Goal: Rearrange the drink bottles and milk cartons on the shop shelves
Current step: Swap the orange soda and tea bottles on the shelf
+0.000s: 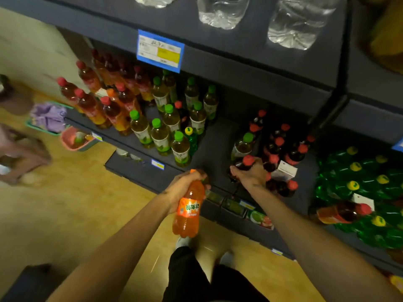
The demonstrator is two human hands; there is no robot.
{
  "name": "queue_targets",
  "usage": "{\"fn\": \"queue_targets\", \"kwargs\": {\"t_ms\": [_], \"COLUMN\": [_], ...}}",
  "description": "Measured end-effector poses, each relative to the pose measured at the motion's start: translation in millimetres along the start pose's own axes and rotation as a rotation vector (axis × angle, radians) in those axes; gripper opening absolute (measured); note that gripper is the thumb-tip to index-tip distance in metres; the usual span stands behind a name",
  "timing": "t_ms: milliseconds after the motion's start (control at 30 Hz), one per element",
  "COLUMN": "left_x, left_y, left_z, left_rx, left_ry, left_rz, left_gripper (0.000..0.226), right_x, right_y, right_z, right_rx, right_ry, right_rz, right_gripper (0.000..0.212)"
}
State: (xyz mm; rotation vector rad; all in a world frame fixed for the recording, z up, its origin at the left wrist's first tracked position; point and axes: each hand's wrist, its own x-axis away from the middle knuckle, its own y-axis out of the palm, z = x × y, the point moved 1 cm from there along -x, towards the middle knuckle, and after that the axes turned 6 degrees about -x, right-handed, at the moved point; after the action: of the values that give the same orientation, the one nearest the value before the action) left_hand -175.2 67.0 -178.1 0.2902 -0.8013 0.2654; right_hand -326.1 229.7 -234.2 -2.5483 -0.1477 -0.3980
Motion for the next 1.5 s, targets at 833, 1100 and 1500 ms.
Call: {"fn": "queue_targets", "kwargs": {"t_ms": [833, 1100, 1500], "left_x": [29, 49, 83], "left_y": [17, 67, 49], "left_z": [12, 15, 18], "left_rx": [0.032, 0.075, 0.160], "left_ry": [0.118, 0.124, 0.232], "left_rz": [-0.067, -0.055, -0.129], "left_gripper": [0.046, 0.042, 0.058], "right_x": [1, 71, 103], "right_y": [10, -35, -30], "right_z": [23, 27, -39], "right_rx": [0.187, 0.195, -0.050], "right_ry": [-0.346, -0.782, -0.575], "right_rz": [-0.017, -0.592, -0.597], "right_gripper": [0.080, 0.100, 0.054]}}
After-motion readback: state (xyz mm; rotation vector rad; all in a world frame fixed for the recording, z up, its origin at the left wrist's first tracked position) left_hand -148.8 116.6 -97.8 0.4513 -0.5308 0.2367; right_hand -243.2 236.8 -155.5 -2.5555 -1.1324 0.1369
